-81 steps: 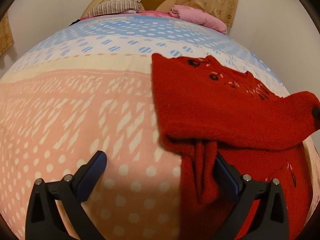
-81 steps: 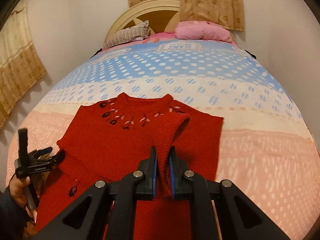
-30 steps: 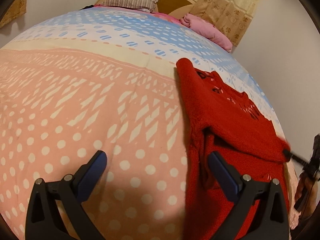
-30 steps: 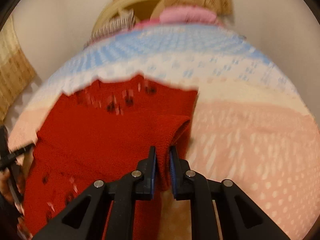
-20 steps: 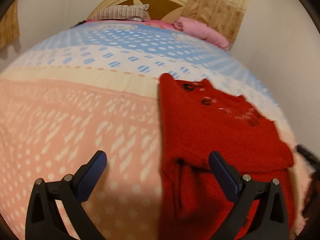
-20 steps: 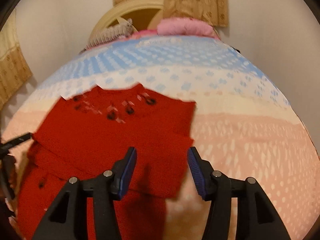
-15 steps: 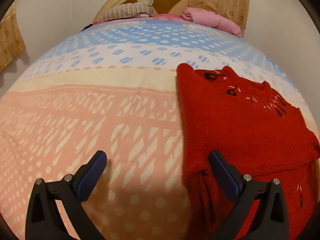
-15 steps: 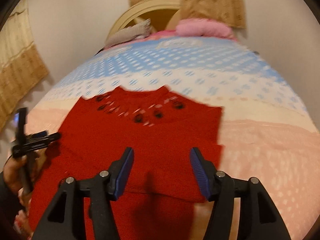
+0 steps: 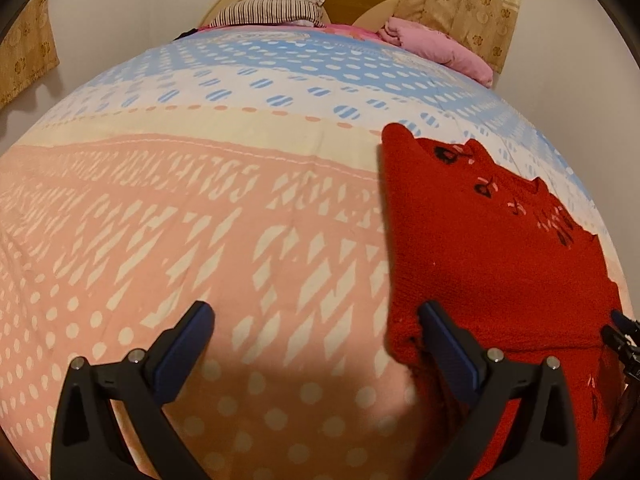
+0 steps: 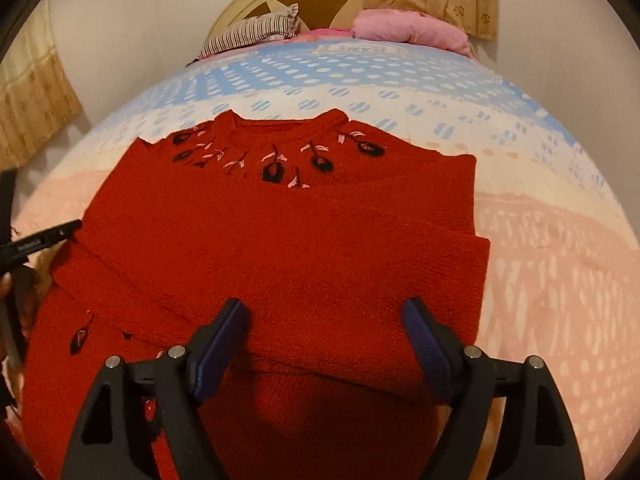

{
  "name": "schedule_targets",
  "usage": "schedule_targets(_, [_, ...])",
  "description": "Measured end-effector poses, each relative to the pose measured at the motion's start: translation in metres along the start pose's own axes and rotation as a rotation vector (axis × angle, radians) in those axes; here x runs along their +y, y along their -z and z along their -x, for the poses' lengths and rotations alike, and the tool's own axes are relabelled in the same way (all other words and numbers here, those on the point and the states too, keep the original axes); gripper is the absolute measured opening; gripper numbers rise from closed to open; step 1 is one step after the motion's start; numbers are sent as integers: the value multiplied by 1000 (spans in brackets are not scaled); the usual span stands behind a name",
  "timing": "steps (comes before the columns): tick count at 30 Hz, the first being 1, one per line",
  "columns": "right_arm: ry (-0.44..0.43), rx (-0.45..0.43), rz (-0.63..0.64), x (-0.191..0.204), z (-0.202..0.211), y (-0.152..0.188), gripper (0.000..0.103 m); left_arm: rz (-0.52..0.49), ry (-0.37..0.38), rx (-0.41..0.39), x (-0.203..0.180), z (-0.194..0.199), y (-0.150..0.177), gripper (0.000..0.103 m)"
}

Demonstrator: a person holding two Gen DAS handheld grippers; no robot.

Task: Fold small clothes
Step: 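Open the right gripper and move both grippers toward the sweater hem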

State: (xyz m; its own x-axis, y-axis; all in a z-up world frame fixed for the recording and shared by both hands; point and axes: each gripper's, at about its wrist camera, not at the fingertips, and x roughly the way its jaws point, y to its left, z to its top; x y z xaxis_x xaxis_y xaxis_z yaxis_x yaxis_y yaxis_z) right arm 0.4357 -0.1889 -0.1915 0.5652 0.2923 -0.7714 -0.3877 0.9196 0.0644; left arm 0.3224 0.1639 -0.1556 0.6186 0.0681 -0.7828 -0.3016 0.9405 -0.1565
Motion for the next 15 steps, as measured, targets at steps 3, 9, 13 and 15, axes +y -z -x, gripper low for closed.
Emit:
schedule_targets(3, [-11,-17,-38,-2,9,4,82,10,12,-3,4,1,1,103])
schedule_targets(9, [-75,-19,-92,-16,3,7,83,1,7,10,2,0,0,103])
schedule_targets(13, [-72,-25,-63,-9,6,10,85,-23,35,15,3,8,5,103])
schedule_targets(15, [-67,-25,-45,-6,8,10,86,-39,39,8,1,13,9,103])
